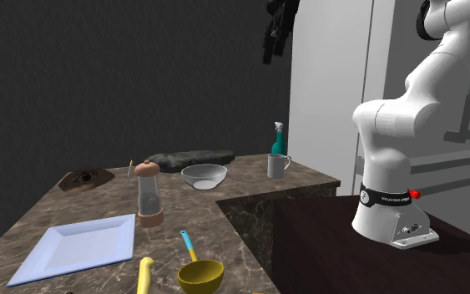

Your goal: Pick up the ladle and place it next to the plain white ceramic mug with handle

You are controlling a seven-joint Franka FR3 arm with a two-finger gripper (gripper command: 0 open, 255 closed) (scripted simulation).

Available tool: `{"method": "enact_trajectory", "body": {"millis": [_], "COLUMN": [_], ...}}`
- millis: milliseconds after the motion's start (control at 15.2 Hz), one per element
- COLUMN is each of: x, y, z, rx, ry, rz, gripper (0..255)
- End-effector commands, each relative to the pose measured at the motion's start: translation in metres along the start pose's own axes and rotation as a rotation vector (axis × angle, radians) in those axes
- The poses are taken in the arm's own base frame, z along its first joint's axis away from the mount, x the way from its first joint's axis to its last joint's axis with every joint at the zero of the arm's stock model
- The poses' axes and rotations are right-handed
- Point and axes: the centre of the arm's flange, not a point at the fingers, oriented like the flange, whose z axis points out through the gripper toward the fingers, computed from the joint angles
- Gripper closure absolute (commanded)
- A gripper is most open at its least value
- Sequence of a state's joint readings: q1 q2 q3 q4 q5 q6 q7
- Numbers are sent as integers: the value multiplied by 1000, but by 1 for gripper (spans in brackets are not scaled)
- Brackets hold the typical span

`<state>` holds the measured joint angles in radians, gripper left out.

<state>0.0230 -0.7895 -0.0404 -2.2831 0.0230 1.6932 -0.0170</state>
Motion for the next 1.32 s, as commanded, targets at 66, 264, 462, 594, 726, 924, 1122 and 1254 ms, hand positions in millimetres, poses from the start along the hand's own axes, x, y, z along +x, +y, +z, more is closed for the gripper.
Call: {"method": "enact_trajectory", "body": {"millis": [66,264,462,594,726,924,1122,1254], "x": [2,7,14,19,25,34,44,50], "y": [-4,-17,-29,-36,-43,-53,-62,-68], "z": [12,50,87,111,136,174,211,236], "rx": [1,3,5,7,9,11,13,15], "ry": [-2,-10,-17,-22,-27,-35,-42,-47], "rz": [38,152,266,342,417,531,645,721], "gripper": [0,0,0,0,0,0,0,0]}}
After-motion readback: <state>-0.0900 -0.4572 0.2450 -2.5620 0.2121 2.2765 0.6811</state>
